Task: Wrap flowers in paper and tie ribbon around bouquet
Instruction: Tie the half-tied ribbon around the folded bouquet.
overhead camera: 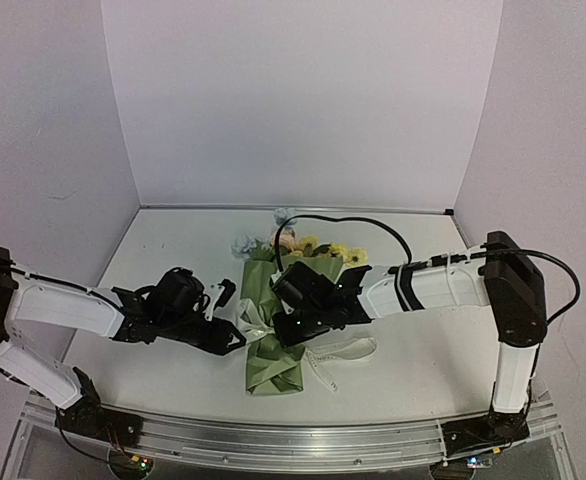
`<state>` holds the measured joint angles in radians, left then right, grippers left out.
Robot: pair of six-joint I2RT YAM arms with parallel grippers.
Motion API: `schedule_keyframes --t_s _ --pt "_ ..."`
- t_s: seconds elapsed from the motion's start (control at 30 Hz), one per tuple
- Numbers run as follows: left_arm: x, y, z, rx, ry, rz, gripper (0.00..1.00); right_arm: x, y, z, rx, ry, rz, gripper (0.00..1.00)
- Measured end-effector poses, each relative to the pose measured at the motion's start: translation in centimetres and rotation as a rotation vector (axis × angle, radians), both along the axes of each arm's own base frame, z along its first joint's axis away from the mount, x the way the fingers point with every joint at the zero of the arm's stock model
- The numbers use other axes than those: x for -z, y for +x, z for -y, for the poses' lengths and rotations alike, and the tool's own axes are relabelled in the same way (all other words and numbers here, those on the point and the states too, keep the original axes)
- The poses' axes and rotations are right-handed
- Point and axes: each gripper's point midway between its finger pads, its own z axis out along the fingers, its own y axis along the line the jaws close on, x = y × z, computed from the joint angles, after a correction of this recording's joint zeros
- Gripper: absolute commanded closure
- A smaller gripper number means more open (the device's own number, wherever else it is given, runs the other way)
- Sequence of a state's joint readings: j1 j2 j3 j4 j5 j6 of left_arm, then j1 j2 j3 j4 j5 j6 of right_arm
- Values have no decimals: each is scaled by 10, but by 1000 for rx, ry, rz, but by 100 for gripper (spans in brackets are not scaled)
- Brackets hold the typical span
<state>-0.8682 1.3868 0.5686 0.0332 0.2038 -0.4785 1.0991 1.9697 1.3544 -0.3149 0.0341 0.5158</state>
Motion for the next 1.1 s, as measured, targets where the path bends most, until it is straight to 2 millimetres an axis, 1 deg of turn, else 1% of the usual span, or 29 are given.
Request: schedule_keyframes --t_s 0.17,0.23,0.5,0.63,0.73,0.83,0.97,1.1 --pt "19 -1 -1 29 37 -31 51 0 1 0 0 2 -3 99" --pt "22 1 0 33 45 -32 51 0 1 0 0 3 -5 99" --pt "2 14 11 63 26 46 46 0 0 0 -3 6 -11 99" --pt "-1 15 15 92 26 64 47 0 0 0 -4 7 -14 99" --pt "1 14 18 113 27 60 53 0 -1 0 -5 8 -16 98" --pt "3 10 20 131 21 40 58 0 -1 -1 -6 8 -16 96" --pt "2 5 23 138 -4 4 67 0 -1 -1 -5 11 -19 86" --pt "4 1 23 114 -29 -33 87 -2 -1 -1 -8 15 -16 78"
